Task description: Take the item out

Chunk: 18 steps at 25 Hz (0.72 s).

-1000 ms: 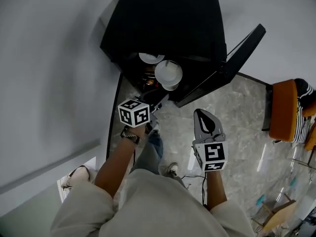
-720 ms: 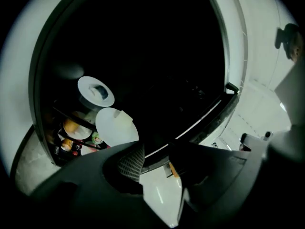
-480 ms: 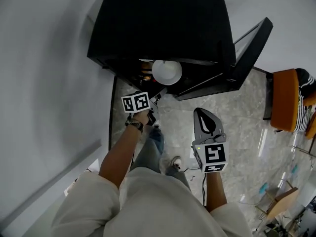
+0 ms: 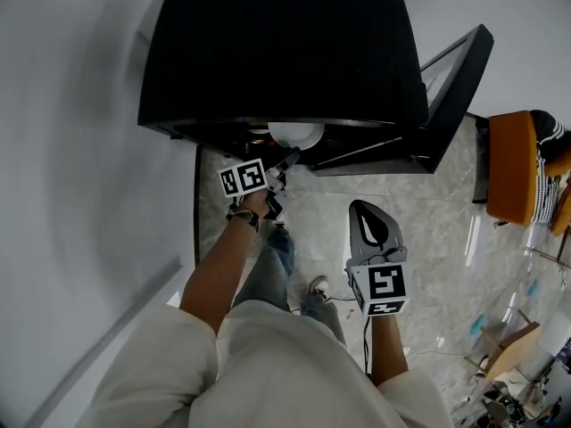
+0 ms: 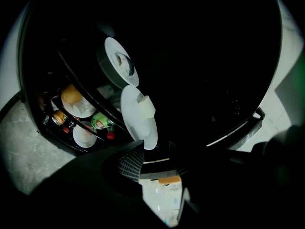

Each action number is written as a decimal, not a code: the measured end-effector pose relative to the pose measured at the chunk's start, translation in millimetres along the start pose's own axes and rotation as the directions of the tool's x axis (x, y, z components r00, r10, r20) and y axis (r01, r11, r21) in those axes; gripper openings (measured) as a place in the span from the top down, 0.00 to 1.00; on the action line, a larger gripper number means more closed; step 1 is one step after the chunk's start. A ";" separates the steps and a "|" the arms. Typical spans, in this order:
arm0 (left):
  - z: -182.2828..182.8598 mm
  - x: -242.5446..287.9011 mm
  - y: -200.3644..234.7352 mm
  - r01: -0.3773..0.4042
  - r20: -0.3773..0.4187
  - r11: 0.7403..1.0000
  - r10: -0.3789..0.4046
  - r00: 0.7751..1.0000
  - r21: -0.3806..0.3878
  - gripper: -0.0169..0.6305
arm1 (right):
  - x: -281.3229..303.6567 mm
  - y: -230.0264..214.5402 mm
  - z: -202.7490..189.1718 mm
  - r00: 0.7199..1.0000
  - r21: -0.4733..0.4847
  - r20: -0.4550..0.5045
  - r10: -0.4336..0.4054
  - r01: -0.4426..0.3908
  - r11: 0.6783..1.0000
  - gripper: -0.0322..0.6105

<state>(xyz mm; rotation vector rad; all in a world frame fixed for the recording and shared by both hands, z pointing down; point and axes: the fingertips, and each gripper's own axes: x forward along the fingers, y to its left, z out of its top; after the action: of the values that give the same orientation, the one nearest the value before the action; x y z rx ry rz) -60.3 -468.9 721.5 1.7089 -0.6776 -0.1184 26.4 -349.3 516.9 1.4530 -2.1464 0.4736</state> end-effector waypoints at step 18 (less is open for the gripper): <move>5.9 30.7 21.5 -0.015 -0.002 0.994 0.015 1.000 -0.105 0.71 | 8.3 -10.5 -7.5 0.999 0.018 -0.032 -0.010 0.011 1.000 0.94</move>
<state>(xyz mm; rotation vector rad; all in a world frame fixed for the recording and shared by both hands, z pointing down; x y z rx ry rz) -45.5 -491.3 748.4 1.6030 -0.6718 -0.1404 35.2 -355.4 527.8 1.4568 -2.1139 0.5105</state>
